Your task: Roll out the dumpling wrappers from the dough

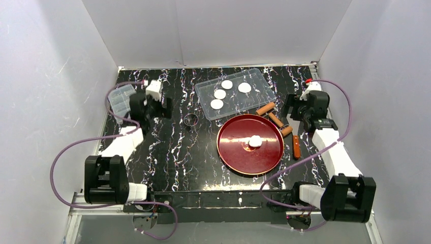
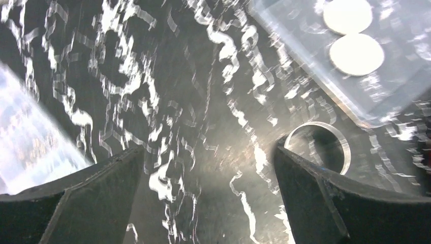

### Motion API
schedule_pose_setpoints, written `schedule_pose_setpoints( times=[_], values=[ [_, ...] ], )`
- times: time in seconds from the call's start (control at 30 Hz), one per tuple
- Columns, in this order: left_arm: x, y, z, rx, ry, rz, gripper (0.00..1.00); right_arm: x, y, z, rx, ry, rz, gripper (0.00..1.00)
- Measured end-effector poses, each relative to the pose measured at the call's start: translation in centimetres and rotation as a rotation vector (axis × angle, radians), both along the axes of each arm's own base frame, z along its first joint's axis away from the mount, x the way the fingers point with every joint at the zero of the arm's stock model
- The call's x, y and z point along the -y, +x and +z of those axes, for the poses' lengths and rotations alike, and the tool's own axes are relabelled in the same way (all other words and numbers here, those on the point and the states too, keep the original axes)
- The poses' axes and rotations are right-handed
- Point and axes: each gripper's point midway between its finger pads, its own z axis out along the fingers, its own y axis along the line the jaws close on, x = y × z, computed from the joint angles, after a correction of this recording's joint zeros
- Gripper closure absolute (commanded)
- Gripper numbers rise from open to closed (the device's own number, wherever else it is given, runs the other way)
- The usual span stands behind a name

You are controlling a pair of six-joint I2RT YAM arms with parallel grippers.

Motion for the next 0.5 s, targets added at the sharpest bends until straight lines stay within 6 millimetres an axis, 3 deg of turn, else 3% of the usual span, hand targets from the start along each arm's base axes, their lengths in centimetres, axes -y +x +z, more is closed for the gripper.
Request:
schedule_pose_setpoints(
  times=[0.1,0.17,0.33,0.5],
  values=[
    [1.8,1.1,4.7,-0.010,-0.001,-0.126,0.00,-0.3,-1.1,-2.9,-0.178,0.013,0.003,0.22],
    [2.7,0.4,6.1,-0.036,0.001,-0.198,0.01,-0.6,-2.0,-4.5,-0.287,0.016,0.012,0.23],
    [3.8,-3.4,4.6,-0.173,-0.006,-0.310,0.01,-2.4,-2.7,-6.7,-0.444,-0.011,0.076,0.25],
    [4.2,-5.2,3.7,-0.293,-0.023,-0.348,0.01,-3.4,-0.1,-7.2,-0.491,-0.042,0.130,0.30]
  ],
)
